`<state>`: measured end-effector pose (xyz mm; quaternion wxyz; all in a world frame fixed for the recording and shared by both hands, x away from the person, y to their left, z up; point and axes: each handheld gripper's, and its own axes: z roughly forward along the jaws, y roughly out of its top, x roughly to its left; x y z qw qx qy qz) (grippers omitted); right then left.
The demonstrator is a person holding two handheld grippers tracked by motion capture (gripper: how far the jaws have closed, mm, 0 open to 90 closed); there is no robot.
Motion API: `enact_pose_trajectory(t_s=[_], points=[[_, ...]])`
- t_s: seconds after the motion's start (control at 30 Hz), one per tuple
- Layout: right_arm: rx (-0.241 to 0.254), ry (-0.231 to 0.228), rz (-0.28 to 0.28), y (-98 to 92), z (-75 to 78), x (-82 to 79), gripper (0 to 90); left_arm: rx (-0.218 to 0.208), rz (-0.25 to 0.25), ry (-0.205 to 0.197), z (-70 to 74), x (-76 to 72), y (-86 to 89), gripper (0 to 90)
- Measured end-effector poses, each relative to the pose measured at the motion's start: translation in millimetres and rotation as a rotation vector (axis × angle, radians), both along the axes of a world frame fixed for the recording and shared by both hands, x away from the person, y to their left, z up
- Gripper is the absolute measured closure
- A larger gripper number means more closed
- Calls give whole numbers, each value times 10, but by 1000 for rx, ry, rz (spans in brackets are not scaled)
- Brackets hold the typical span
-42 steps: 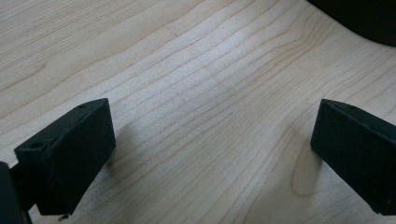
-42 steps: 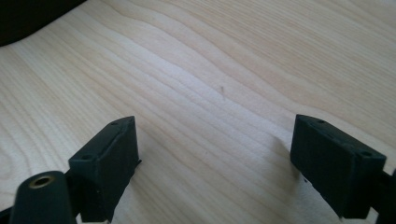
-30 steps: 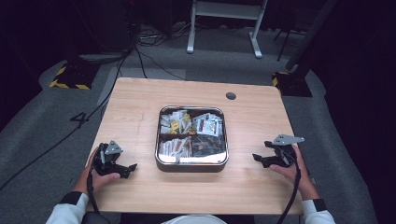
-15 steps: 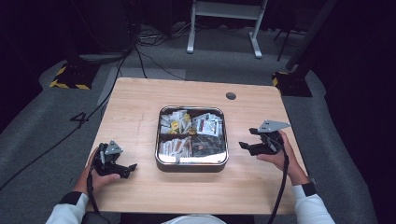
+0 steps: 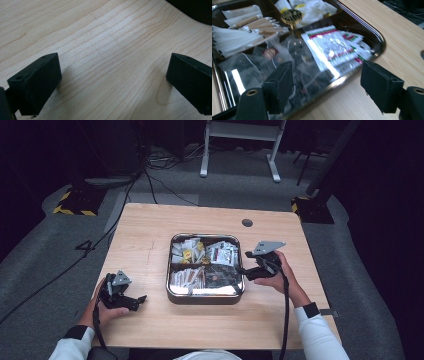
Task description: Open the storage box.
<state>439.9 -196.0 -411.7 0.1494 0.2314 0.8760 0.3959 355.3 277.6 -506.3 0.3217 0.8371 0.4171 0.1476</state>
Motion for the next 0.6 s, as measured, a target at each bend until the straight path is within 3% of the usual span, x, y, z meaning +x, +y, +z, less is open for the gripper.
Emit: enact_pose_trajectory(t_s=[0.07, 0.13, 0.17, 0.23, 0.33, 0.6], points=[[-21, -13, 17, 166, 4, 35, 280, 0, 0, 0, 0, 0, 0, 2], [-22, -12, 26, 209, 3, 43, 282, 0, 0, 0, 0, 0, 0, 1], [-29, -5, 48, 335, -2, 68, 286, -3, 2, 2, -1, -1, -2, 2], [-31, -2, 54, 378, -3, 78, 288, -2, 2, 1, -1, -1, -1, 2], [-39, 3, 91, 613, -6, 128, 301, 0, 0, 0, 0, 0, 0, 2], [-58, 32, 138, 963, -68, 211, 325, 0, 0, 0, 0, 0, 0, 2]])
